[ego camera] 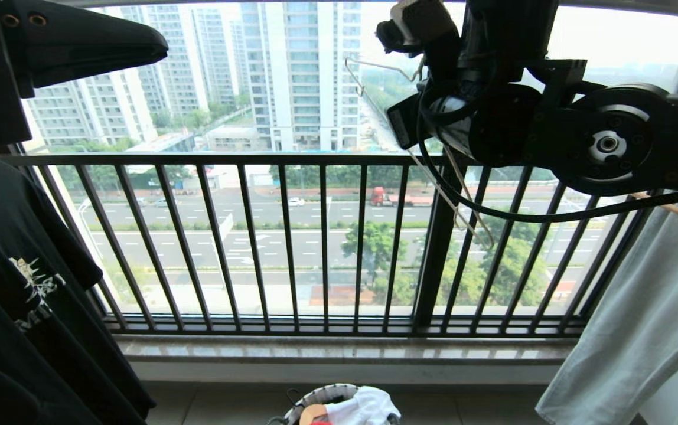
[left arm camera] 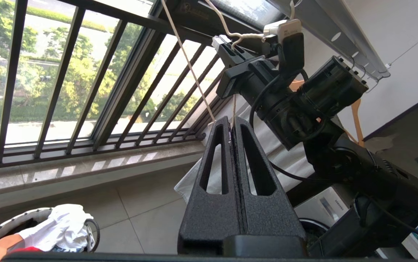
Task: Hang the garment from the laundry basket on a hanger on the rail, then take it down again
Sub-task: Hang the clothes rack on the clothesline
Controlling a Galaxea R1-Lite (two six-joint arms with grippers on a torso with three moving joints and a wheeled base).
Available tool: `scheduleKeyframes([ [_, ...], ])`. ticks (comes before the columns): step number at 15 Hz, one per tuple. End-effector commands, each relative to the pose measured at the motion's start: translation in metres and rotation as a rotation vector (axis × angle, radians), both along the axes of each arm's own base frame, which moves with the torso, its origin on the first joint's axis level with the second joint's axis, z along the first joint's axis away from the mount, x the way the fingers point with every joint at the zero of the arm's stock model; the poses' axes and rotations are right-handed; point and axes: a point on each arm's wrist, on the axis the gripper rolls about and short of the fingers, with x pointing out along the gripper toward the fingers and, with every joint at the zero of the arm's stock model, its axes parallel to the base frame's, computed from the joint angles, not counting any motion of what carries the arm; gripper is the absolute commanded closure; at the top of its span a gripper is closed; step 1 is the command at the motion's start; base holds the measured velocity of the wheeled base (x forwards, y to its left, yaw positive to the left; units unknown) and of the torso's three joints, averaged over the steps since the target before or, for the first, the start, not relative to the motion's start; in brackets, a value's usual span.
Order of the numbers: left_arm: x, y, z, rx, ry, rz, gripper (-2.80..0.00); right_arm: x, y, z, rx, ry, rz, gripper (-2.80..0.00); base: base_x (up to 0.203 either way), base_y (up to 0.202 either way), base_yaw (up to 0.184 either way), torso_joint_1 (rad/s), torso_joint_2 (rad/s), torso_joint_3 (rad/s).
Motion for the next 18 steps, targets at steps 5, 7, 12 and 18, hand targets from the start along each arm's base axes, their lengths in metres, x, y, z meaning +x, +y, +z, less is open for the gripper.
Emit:
scheduleKeyframes([
  [5, -0.002, 0.001, 0.001, -0.007, -0.004, 0.000, 0.00, -0.002, -0.003, 0.002, -0.027, 0.010, -0.003, -0.52, 0.000, 0.000, 0.000, 0.000, 0.00, 0.000],
  [7, -0.003, 0.002, 0.002, -0.007, -0.006, 0.000, 0.00, -0.004, -0.004, 0.003, -0.027, 0.009, -0.004, -2.80, 0.000, 0.000, 0.000, 0.000, 0.00, 0.000],
  [12, -0.007, 0.004, 0.003, -0.012, -0.014, -0.001, 0.00, -0.015, -0.013, 0.010, -0.024, 0.005, -0.006, -2.80, 0.000, 0.000, 0.000, 0.000, 0.00, 0.000],
  [18, -0.007, 0.004, 0.003, -0.011, -0.013, -0.005, 0.00, -0.076, -0.053, 0.019, -0.039, 0.020, 0.019, -2.80, 0.000, 0.000, 0.000, 0.000, 0.00, 0.000],
])
